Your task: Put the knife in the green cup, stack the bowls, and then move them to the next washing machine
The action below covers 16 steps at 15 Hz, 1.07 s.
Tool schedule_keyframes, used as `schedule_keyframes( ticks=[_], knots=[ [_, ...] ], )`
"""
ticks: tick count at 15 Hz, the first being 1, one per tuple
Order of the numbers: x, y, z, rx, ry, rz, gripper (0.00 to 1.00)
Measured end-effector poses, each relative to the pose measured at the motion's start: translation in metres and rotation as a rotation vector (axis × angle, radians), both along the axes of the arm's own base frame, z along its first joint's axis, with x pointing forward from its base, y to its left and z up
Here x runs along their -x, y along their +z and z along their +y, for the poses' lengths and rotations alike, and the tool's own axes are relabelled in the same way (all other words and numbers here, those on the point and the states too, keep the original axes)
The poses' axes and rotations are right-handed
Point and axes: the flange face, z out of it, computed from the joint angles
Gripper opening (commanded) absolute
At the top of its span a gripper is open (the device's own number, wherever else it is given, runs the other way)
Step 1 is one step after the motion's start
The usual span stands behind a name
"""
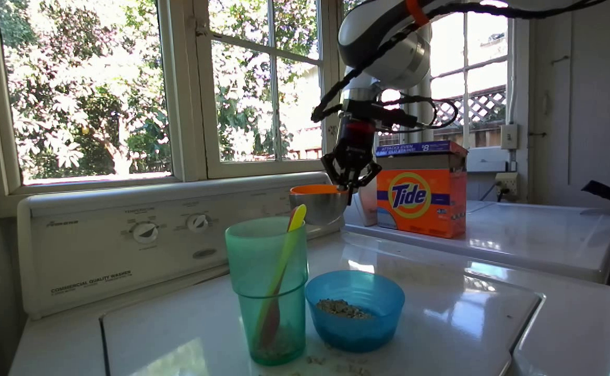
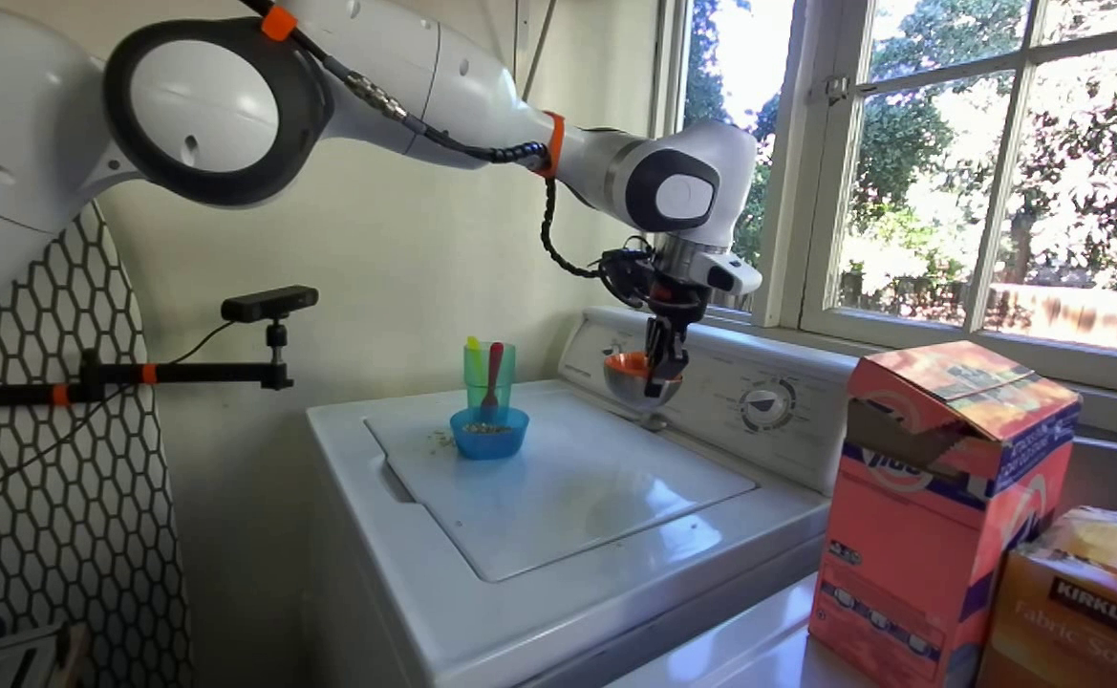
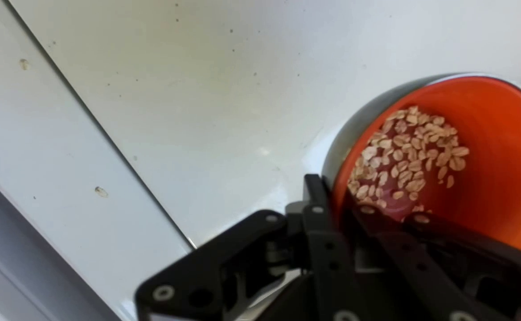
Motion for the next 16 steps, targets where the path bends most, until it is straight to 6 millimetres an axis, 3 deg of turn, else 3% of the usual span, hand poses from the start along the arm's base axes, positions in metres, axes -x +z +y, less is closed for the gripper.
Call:
schedule_keyframes(
  ticks=[5, 12, 16],
  knots=[
    [0.017, -0.010, -0.004, 0.027, 0.110, 0.026, 0.02],
    [0.092, -0.004, -0.048, 0.032, 0.248, 0.097, 0.02],
    [0.125, -0.014, -0.064, 0.046, 0.224, 0.132, 0.02]
  ],
)
